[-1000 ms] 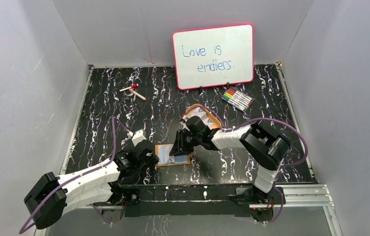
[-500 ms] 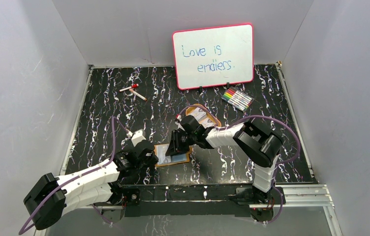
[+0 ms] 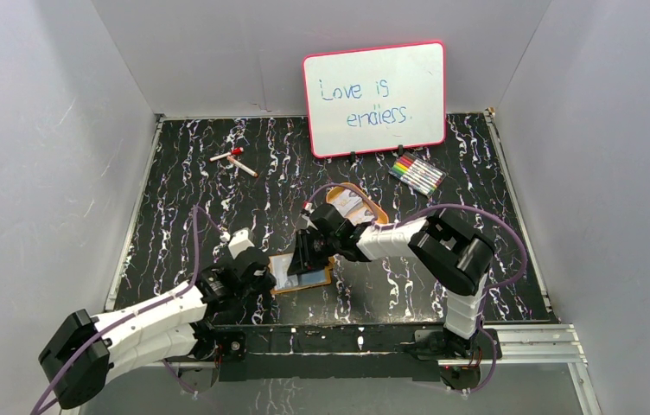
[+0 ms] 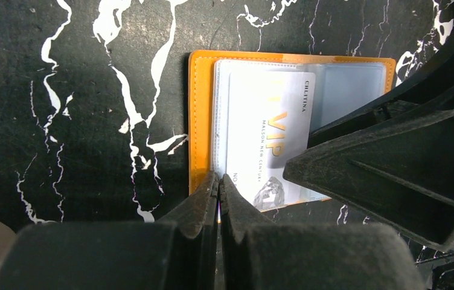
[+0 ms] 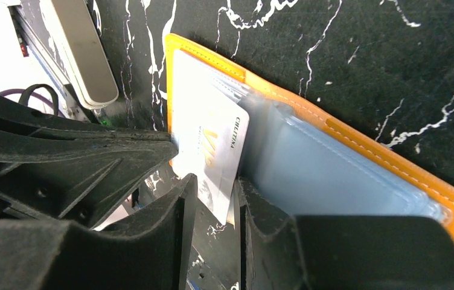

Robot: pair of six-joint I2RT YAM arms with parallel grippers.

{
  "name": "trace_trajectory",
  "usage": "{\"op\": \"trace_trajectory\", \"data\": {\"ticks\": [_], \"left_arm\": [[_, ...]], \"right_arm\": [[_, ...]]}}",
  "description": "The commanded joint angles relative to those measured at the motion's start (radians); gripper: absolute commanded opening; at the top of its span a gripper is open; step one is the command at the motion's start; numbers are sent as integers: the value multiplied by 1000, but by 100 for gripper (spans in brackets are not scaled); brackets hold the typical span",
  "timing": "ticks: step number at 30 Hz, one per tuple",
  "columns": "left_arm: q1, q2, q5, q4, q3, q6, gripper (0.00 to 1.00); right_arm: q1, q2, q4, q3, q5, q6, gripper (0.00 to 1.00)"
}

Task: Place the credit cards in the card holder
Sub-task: Insert the credit card into the card holder.

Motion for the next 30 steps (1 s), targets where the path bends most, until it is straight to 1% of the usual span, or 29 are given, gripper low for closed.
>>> {"op": "trace_trajectory", "data": {"ticks": [1, 7, 15, 18, 25, 30], "left_arm": [[3, -67, -32, -36, 31, -4, 0], [3, -109, -62, -91, 63, 3, 0], [3, -122, -134, -197, 83, -50, 0], [2, -120, -135, -175, 69, -40, 0], [2, -22, -92, -114, 41, -45, 0], [3, 0, -69, -63, 20, -32, 0]], "right_arm": [[24, -33, -4, 19, 18, -8, 37], [23, -38, -12, 16, 37, 0, 38], [22, -41, -31, 19, 52, 1, 39], [22, -31, -14, 25, 35, 0, 38], [24, -13, 55, 29, -36, 8, 36], [27, -9, 108, 31, -102, 6, 36]]}}
